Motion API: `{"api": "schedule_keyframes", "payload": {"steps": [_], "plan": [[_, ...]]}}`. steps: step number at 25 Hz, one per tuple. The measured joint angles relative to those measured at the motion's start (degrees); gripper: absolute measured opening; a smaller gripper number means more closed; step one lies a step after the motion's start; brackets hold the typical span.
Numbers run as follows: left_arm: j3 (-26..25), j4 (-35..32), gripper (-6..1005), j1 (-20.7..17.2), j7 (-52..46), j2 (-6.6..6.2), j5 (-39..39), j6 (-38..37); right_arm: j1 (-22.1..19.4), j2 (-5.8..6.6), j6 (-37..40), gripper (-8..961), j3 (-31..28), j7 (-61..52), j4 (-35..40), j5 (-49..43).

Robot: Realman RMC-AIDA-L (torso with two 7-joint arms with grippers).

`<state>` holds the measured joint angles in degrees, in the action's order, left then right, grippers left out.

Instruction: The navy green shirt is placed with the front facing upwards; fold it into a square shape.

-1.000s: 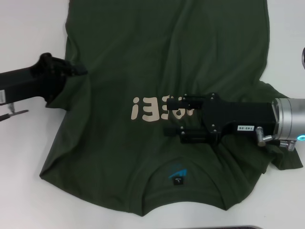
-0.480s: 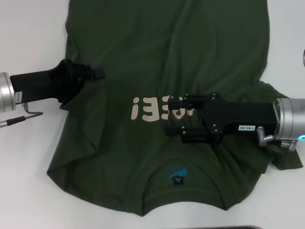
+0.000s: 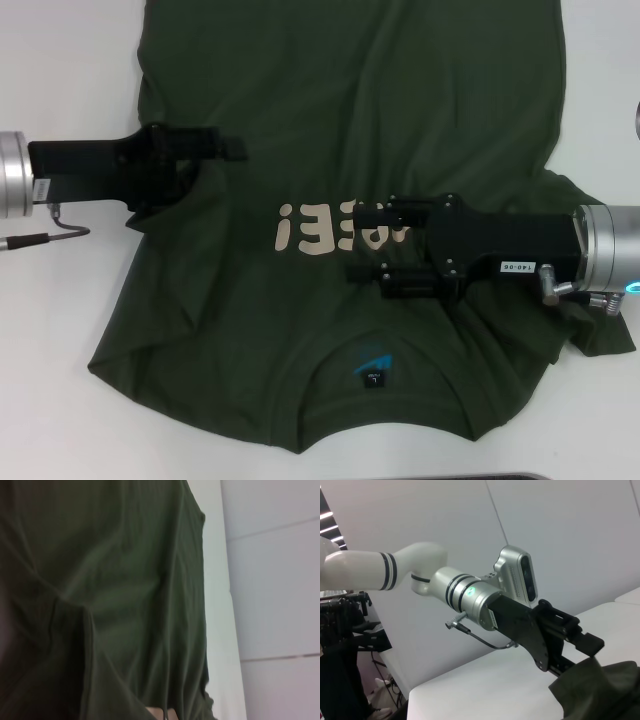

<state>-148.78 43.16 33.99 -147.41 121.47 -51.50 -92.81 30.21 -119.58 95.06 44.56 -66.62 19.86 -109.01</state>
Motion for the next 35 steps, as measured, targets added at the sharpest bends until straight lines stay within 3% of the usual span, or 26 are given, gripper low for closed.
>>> {"api": "schedule_keyframes", "payload": {"steps": [5,11,18,25,30,35], "plan": [[1.9,0.7,682,0.3,-1.7,-0.13,0.6,-1.0,0.2,0.00,0.0,733,0.0,0.0,0.0,0.0],[4.0,1.3,872,-0.3,-5.3,-0.79,2.5,1.5,0.3,-0.03,-0.3,733,0.0,0.0,0.0,-0.1],[4.1,2.5,872,-0.1,-4.3,-0.39,1.0,-2.0,0.2,-0.03,-0.4,734,-0.1,0.0,0.0,-0.1],[1.1,2.9,873,-3.2,-4.1,-2.46,0.5,-1.2,0.1,0.12,0.1,734,-0.1,-0.4,0.5,-0.1],[0.5,3.2,873,-6.2,-3.7,-3.49,0.6,-0.2,-0.5,0.15,0.8,733,-0.3,-7.4,5.1,0.0],[0.3,3.2,873,-7.5,-2.8,-3.16,0.7,1.0,-0.9,0.13,-0.8,734,-3.0,-16.1,12.7,0.4]]}}
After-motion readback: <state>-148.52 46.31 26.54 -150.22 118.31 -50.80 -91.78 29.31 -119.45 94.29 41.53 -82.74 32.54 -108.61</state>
